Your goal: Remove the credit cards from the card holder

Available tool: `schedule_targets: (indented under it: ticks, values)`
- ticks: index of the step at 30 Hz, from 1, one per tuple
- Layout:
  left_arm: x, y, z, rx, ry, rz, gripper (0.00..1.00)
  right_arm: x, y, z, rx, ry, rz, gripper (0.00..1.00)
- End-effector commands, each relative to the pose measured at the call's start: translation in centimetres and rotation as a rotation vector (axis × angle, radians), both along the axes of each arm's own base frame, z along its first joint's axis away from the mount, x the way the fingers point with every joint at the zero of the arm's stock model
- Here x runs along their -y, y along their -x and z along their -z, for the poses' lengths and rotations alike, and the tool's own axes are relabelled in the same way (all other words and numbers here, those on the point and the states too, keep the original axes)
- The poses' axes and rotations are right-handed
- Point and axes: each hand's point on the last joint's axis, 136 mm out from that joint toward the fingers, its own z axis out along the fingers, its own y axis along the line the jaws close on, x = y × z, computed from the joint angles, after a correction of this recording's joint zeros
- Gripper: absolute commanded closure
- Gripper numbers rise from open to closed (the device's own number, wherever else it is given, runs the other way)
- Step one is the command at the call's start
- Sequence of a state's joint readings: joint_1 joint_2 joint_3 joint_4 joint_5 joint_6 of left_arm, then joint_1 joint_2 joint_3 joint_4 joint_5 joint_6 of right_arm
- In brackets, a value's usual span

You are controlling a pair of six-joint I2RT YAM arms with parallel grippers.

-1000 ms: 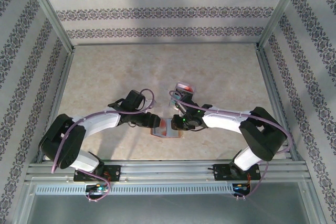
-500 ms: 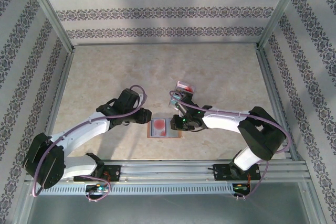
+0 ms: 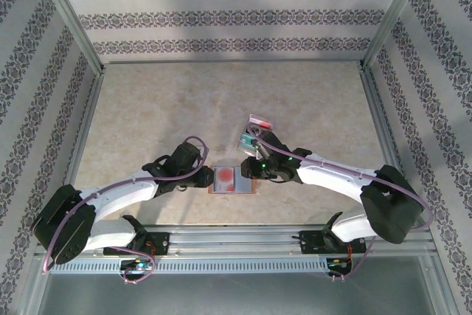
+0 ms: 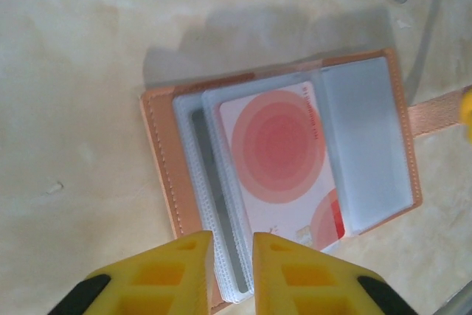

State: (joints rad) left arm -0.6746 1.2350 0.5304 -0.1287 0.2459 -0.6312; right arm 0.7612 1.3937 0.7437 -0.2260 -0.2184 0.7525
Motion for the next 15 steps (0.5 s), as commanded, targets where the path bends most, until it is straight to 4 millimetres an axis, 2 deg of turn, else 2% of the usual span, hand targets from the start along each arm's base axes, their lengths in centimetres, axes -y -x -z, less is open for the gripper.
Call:
schedule_targets:
  ticks: [1, 4, 9, 15]
  values:
    - [1.1, -0.8, -0.2, 0.021, 0.068, -0.042, 0.83, -1.6, -0.5, -2.4, 0.045, -0.072, -0.043, 0.64]
    - [1.4, -1.0, 0.4, 0.02, 0.064, -0.028, 0.86, -2.4, -0.5, -2.2, 0.024, -0.106, -0.054, 0.62]
    - [2.6, -1.3, 0.3, 0.021, 0.093, 0.01, 0.91, -3.1, -0.3, -0.6, -0.031, -0.123, -0.046, 0.61]
    - [3.0, -1.3, 0.6, 0.014, 0.103, 0.021, 0.92, -3.9, -0.4, 0.7, -0.07, -0.142, -0.048, 0.61]
